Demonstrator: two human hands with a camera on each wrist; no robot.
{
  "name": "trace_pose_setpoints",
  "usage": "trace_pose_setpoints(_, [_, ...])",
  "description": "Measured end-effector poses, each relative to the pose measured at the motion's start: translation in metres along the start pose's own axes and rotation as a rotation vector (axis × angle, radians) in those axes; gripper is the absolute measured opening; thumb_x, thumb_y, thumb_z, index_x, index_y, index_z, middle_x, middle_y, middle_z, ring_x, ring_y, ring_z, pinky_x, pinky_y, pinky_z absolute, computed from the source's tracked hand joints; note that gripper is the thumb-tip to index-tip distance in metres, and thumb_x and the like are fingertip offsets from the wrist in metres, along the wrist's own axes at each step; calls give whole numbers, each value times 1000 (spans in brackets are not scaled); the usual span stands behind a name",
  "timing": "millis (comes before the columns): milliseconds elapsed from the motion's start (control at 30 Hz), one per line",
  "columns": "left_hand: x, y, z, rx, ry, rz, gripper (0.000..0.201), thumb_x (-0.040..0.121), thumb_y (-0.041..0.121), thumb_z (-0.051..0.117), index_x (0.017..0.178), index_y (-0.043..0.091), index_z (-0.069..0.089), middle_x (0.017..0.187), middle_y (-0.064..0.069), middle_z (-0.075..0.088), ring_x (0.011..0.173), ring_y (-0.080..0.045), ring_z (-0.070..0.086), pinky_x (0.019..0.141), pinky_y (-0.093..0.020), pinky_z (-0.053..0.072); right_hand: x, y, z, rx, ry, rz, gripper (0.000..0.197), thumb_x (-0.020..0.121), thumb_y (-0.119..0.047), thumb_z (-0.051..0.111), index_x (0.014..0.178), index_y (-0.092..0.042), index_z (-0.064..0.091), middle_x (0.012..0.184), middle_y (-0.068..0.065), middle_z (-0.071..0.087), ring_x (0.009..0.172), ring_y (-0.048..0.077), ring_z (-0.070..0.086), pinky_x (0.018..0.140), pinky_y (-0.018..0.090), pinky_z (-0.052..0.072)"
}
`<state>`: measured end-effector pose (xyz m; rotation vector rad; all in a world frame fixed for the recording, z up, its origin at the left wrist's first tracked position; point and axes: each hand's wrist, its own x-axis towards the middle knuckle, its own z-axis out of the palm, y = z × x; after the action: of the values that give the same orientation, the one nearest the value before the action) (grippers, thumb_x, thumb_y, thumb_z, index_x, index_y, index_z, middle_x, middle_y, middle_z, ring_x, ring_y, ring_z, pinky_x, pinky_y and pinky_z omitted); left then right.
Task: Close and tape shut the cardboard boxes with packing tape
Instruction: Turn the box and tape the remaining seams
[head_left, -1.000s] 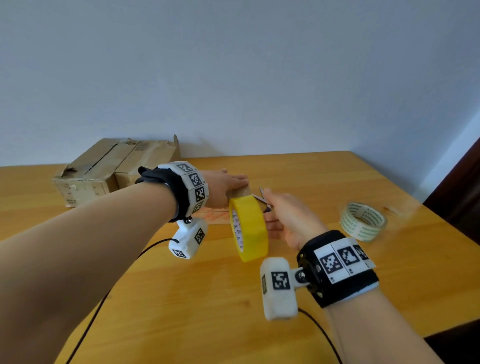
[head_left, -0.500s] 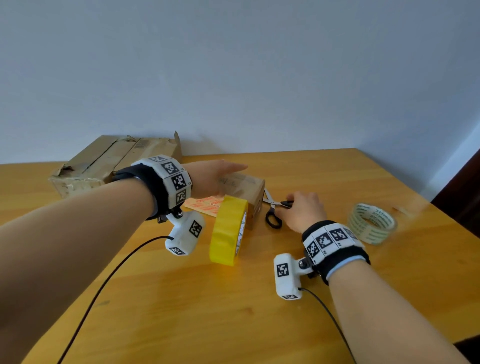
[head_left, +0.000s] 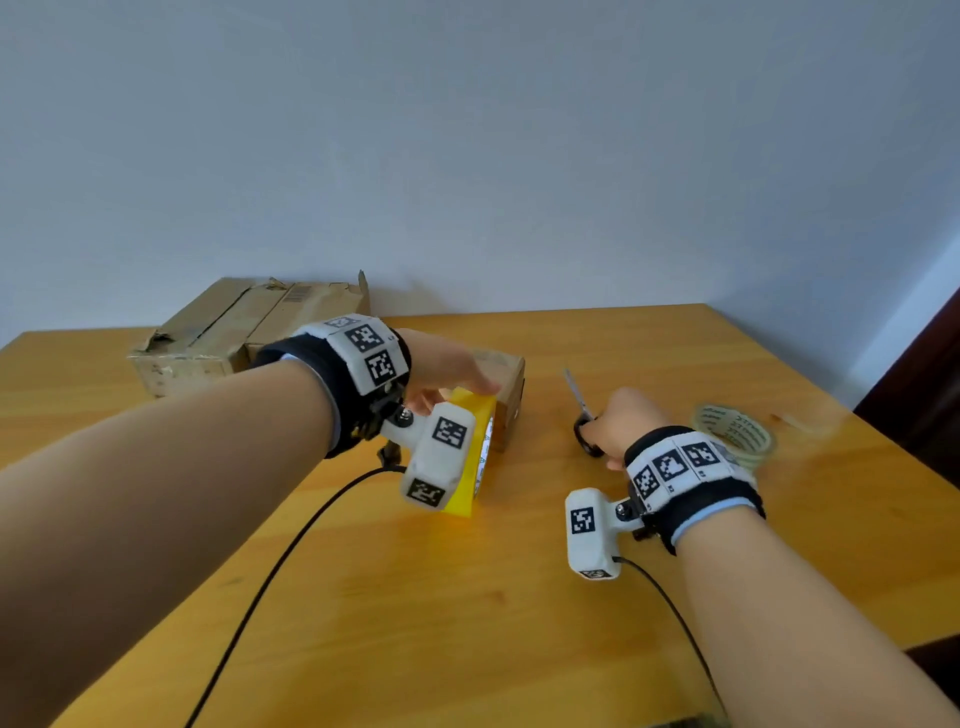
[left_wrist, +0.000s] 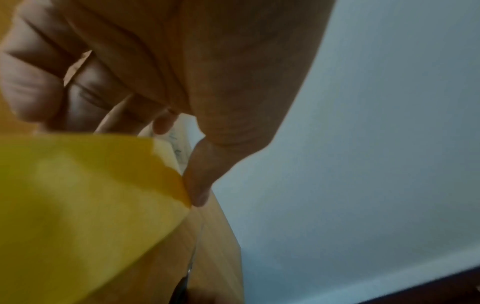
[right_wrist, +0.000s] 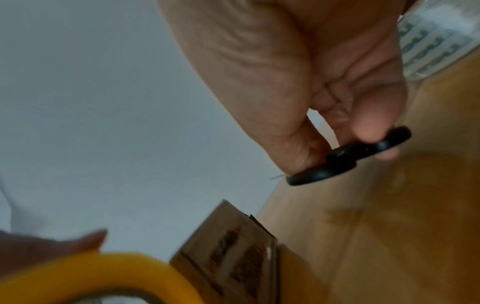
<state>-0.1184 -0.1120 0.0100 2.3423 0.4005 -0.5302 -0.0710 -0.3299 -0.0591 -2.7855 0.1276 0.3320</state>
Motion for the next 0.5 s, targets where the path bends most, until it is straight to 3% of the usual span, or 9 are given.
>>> trace_pose_setpoints(67, [5, -2, 3, -89, 32, -29, 69, 83, 43, 76, 136, 10, 47, 118, -10, 62, 93, -24, 66, 69, -35, 51, -4, 3, -5, 336, -32, -12, 19, 101, -23, 62, 104, -4, 64, 88, 13, 73, 68, 26, 73, 65, 35, 60])
trace_pose_setpoints(100, [6, -3, 4, -146, 43, -44, 67, 78, 45, 81, 129, 12, 52, 111, -8, 66, 84, -22, 71, 64, -33, 53, -7, 3, -8, 487, -60, -35, 14, 101, -19, 62, 108, -7, 63, 92, 13, 72, 65, 23, 71, 65, 33, 59])
trace_pose_setpoints(167, [8, -4, 5, -204, 90, -33, 61, 73, 49, 83, 116, 13, 60, 99, -6, 69, 70, -19, 73, 59, -31, 54, -9, 1, -12, 705, -142, -112, 20, 100, -8, 61, 121, -8, 64, 102, 15, 71, 73, 22, 69, 75, 34, 59])
trace_pose_setpoints(267, [11, -5, 4, -196, 35, -12, 44, 85, 44, 74, 97, 5, 60, 91, -15, 67, 83, -25, 65, 81, -37, 54, -12, -2, -20, 830, -282, -232, 36, 98, 1, 61, 132, -9, 63, 114, 20, 71, 91, 26, 67, 81, 34, 57])
trace_pose_setpoints(300, [9, -6, 3, -231, 7, -31, 38, 89, 41, 71, 91, 5, 56, 85, -15, 66, 83, -25, 63, 81, -35, 52, -14, -4, -22, 876, -330, -255, 38, 96, 2, 62, 131, -11, 62, 114, 20, 72, 93, 26, 67, 78, 32, 58])
trace_pose_setpoints(367, [4, -6, 1, -282, -54, -93, 38, 86, 39, 74, 100, 9, 55, 81, -13, 73, 76, -26, 70, 73, -33, 55, -18, -10, -24, 964, -385, -301, 39, 93, 4, 64, 126, -17, 62, 116, 19, 71, 93, 25, 69, 74, 30, 58])
trace_pose_setpoints(433, [4, -4, 0, -280, -122, -138, 60, 75, 41, 79, 123, 14, 53, 101, -16, 74, 92, -29, 73, 87, -41, 56, -20, -19, -21, 1016, -347, -360, 39, 94, 5, 64, 126, -18, 61, 116, 17, 71, 94, 23, 71, 75, 29, 60])
trace_pose_setpoints(500, [1, 4, 3, -259, -120, -111, 54, 86, 36, 72, 127, 12, 47, 115, -16, 66, 102, -31, 65, 104, -43, 46, -17, -31, -16, 1028, -268, -407, 42, 95, 3, 64, 133, -16, 57, 114, 14, 70, 98, 23, 72, 80, 31, 62])
